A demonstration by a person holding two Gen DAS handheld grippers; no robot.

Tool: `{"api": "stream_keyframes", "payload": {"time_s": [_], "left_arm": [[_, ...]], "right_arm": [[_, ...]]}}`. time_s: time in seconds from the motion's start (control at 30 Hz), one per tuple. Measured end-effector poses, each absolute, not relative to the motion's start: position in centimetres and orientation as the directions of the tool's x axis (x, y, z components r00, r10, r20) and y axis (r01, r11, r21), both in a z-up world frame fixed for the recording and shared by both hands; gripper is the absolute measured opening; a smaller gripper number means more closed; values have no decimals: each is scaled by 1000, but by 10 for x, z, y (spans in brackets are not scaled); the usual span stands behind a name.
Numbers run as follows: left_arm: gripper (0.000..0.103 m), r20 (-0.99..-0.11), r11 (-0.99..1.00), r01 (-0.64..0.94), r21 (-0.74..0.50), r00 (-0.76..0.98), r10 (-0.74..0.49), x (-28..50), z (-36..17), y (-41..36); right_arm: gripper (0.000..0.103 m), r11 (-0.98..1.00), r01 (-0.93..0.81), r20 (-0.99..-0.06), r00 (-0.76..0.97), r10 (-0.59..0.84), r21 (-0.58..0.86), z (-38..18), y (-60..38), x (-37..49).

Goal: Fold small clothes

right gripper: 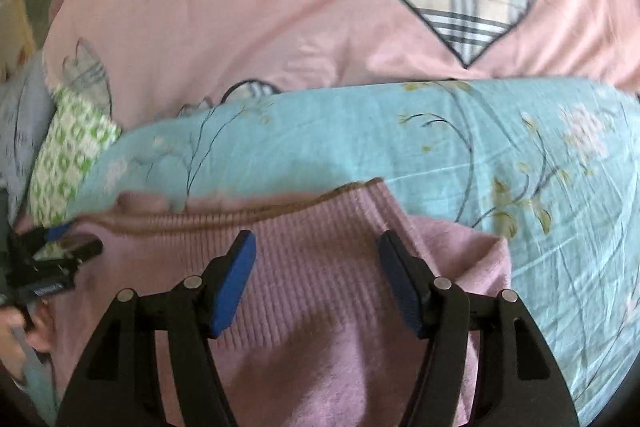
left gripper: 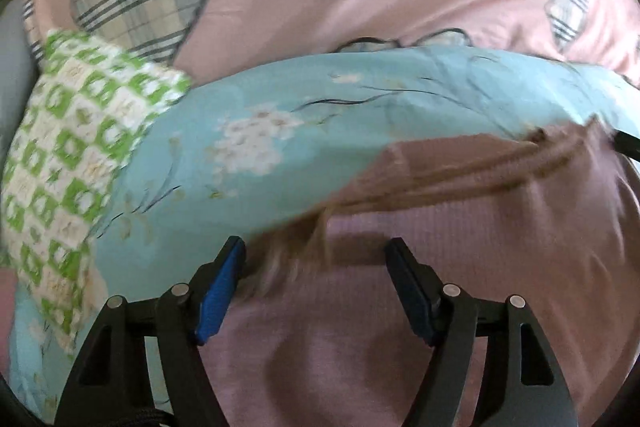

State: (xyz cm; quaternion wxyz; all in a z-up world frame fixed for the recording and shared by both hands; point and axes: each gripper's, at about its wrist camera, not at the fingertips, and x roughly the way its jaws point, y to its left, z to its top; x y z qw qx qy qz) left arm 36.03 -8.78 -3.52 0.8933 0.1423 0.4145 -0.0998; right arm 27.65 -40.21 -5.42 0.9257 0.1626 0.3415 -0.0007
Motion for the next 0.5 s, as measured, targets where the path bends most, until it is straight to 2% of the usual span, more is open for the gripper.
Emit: {"api": "stream_keyframes", "payload": {"time_s": [0.13, 0.3, 0.4, 0.47, 0.5], "left_arm": [[74, -776, 972, 225, 66, 624, -92, 346, -24, -50], [74, -740, 955, 259, -143, 613, -277, 277, -9, -15], [74, -723, 925, 298, -238, 582, -373, 239, -18, -11], [74, -737, 920, 309, -242, 558, -381, 228, -30, -13], [73, -756, 932, 297, -207, 556, -346, 224, -39, -12]], "right_arm": [[66, 929, 93, -588, 796, 146, 358, -42, -407, 249], [66, 889, 22, -555, 788, 266, 458, -41, -405, 199], [66, 841, -52, -537, 748, 389, 538, -53, -392, 174], [66, 807, -96, -533, 705, 469, 583, -64, -383, 165], [66, 811, -101, -546, 691, 474, 576, -70, -378, 161]]}}
